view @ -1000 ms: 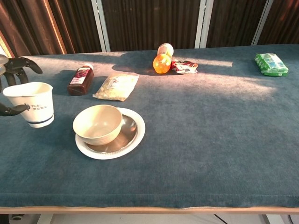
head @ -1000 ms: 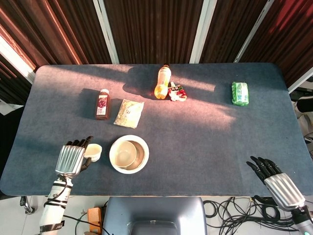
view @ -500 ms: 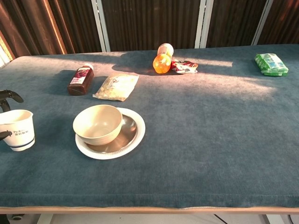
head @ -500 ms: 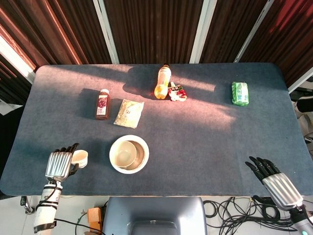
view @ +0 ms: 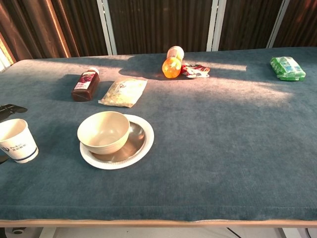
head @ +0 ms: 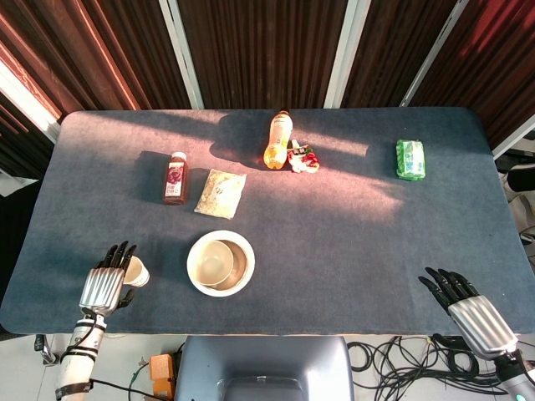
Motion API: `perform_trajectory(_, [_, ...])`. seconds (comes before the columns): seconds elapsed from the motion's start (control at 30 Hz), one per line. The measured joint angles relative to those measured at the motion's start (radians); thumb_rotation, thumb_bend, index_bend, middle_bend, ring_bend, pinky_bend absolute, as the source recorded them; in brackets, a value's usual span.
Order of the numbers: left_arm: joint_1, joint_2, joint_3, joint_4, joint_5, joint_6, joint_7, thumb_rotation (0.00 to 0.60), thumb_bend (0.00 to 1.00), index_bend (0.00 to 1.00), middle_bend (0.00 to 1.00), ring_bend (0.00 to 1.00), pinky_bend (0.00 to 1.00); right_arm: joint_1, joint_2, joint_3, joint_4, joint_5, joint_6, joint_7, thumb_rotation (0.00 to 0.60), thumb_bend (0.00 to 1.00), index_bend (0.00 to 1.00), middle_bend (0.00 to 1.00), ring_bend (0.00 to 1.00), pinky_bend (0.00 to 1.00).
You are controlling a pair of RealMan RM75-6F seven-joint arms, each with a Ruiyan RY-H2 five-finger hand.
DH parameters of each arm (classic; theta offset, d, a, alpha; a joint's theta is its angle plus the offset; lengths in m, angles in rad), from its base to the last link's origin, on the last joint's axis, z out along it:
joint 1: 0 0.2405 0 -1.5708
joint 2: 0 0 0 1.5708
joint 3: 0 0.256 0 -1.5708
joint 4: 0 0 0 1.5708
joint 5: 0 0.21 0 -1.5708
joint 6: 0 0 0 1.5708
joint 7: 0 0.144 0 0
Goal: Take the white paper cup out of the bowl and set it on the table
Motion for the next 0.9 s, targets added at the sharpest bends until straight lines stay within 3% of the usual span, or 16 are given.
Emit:
perform_trajectory(0.23, [0.043, 0.084, 0.026, -0.067, 0.035, 0.052, 0.004, 0.600, 0.30, 0.00, 0.00, 0.00, 0.25, -0.001, -0.001, 0.001, 0.000, 0.001, 0.002, -0.001, 0.600, 0.03, 0.00, 0.00, 0.00, 0.11])
perform_trajectory(0.47, [0.128, 0.177, 0.050, -0.147, 0.098, 0.190, -0.031, 0.600, 0.29, 0.00, 0.00, 0.00, 0.22, -0.001, -0.011, 0.007, 0.006, 0.007, 0.003, -0.015, 0.600, 0.03, 0.00, 0.00, 0.00, 0.11])
perform_trajectory(0.7, [0.211, 0.254, 0.097, -0.166, 0.277, 0.290, -0.224, 0.600, 0.29, 0.00, 0.00, 0.00, 0.18, 0.001, -0.016, 0.021, -0.008, 0.042, -0.013, -0.037, 0.600, 0.03, 0.00, 0.00, 0.00, 0.11])
perform_trajectory(0.9, [0.253, 0.279, 0.155, -0.087, 0.440, 0.332, -0.243, 0.600, 0.29, 0.00, 0.00, 0.00, 0.18, -0.007, -0.020, 0.028, -0.012, 0.054, 0.000, -0.039, 0.600, 0.03, 0.00, 0.00, 0.00, 0.11])
